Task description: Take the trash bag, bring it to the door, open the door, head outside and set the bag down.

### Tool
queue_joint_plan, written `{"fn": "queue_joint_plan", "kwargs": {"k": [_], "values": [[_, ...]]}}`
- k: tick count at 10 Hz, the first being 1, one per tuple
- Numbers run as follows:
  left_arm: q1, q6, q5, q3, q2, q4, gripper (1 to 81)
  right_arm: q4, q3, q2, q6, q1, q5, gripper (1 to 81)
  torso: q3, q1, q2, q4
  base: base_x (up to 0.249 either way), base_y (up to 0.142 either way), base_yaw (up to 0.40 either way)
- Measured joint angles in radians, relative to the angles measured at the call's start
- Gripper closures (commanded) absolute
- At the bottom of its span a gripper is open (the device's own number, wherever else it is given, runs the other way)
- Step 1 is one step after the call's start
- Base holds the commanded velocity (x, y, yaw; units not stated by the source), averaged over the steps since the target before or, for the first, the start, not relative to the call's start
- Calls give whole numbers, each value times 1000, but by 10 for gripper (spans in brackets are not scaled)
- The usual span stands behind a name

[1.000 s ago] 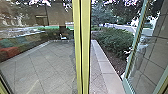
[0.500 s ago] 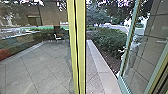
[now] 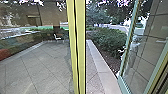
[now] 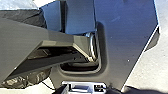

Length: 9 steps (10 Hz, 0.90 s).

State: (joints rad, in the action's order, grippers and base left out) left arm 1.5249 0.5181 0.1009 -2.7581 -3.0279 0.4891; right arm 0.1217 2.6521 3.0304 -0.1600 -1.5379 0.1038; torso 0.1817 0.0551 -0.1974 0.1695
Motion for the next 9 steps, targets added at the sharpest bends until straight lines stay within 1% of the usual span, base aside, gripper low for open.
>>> {"fn": "queue_joint_plan", "kwargs": {"k": [5,9], "values": [[0,0,-4,-1,0,0,811,0,12,11,0,1,0,10,0,0,0,0,0,0,0],[0,0,-4,-5,-11,0,811,0,42,21,0,0,-24,10,0,0,0,0,0,-68,0]]}}
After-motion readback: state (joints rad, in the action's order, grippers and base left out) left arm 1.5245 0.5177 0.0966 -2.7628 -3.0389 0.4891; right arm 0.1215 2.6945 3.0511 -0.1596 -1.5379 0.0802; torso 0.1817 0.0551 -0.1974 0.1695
